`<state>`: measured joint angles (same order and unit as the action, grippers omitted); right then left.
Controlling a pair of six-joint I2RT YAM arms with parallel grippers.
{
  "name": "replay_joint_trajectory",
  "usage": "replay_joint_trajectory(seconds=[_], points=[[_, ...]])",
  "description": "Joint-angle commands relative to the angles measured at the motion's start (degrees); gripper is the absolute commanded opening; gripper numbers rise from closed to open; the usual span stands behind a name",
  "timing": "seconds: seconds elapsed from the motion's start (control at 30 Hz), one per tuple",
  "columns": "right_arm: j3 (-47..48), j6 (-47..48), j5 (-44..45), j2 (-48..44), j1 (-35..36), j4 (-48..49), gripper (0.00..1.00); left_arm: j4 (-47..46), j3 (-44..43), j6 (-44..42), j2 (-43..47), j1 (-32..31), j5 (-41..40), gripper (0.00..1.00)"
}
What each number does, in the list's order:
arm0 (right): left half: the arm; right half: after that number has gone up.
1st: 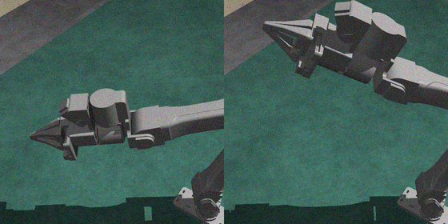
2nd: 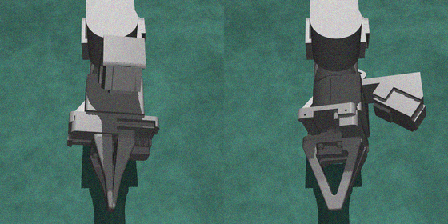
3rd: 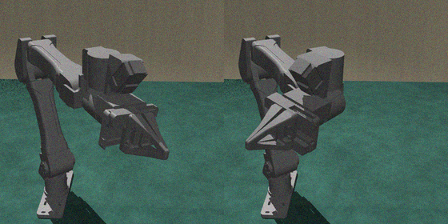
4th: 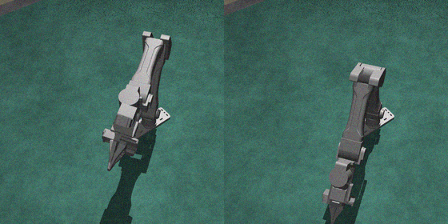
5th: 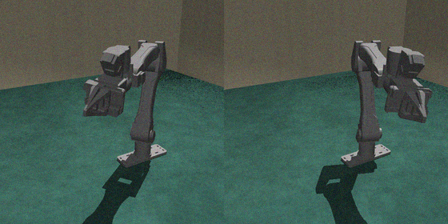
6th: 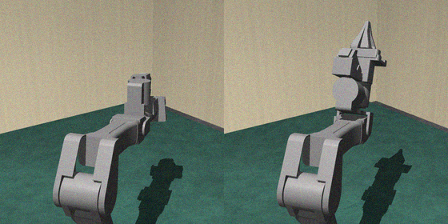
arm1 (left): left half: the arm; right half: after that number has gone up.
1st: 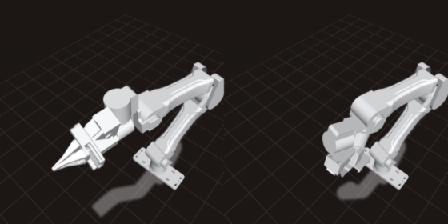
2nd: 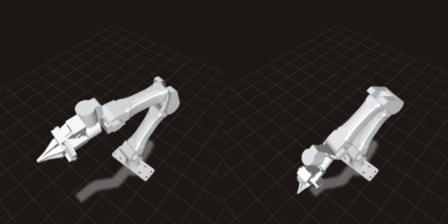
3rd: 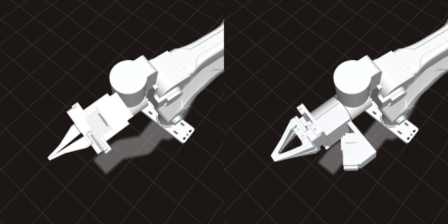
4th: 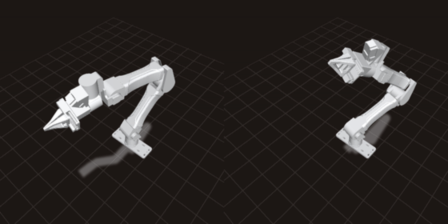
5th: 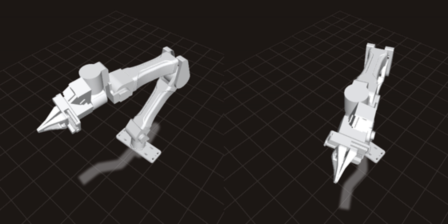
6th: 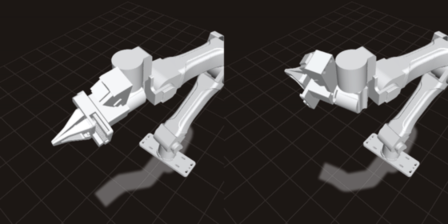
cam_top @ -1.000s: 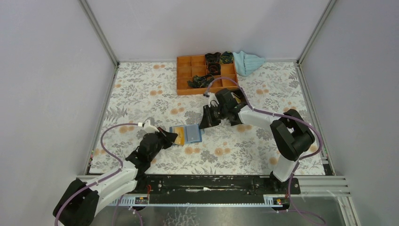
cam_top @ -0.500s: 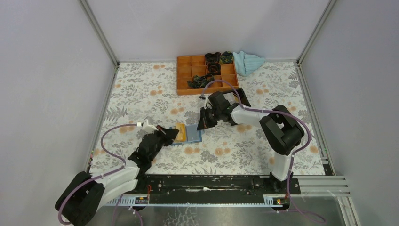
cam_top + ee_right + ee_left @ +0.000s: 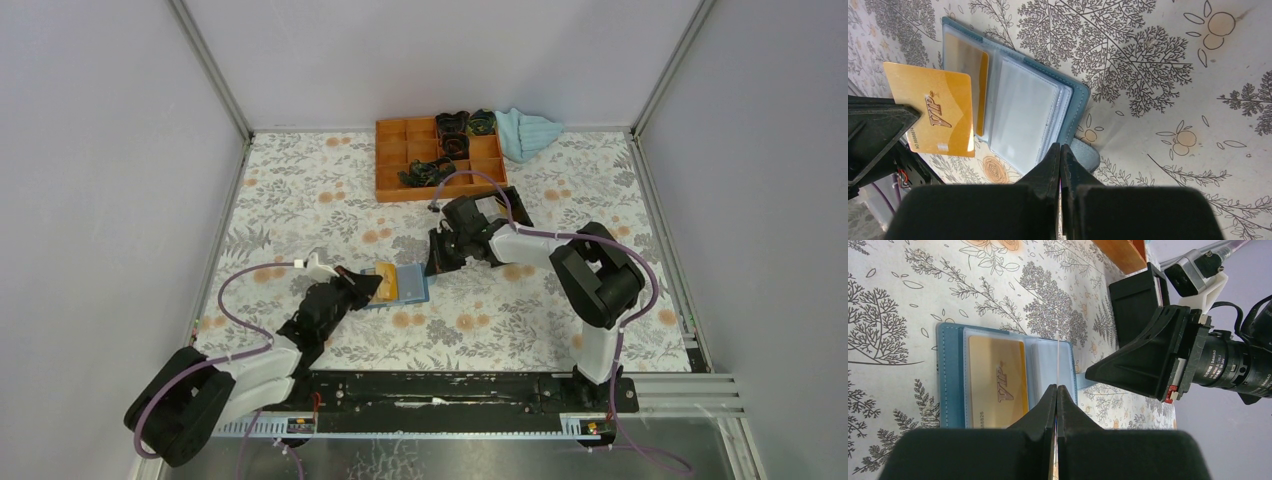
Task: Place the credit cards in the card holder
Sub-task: Insert the credit card into the card holder.
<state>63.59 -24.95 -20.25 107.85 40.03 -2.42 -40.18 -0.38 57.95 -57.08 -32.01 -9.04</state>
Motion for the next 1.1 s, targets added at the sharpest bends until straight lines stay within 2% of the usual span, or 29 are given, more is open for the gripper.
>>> replay_joint_trajectory(seconds=[0.0,1.07], points=[[2.26,0.09,1.7,0.73,0.49,-0.48,0.0,-5.77,2.23,-0.69,-1.9,0.45,-0.73,0.0],[2.62,-0.8,1.56,2.5,1.64,-0.04,0.0,-10.83,4.71,0.05,-8.09,0.41,-3.22,0.0]])
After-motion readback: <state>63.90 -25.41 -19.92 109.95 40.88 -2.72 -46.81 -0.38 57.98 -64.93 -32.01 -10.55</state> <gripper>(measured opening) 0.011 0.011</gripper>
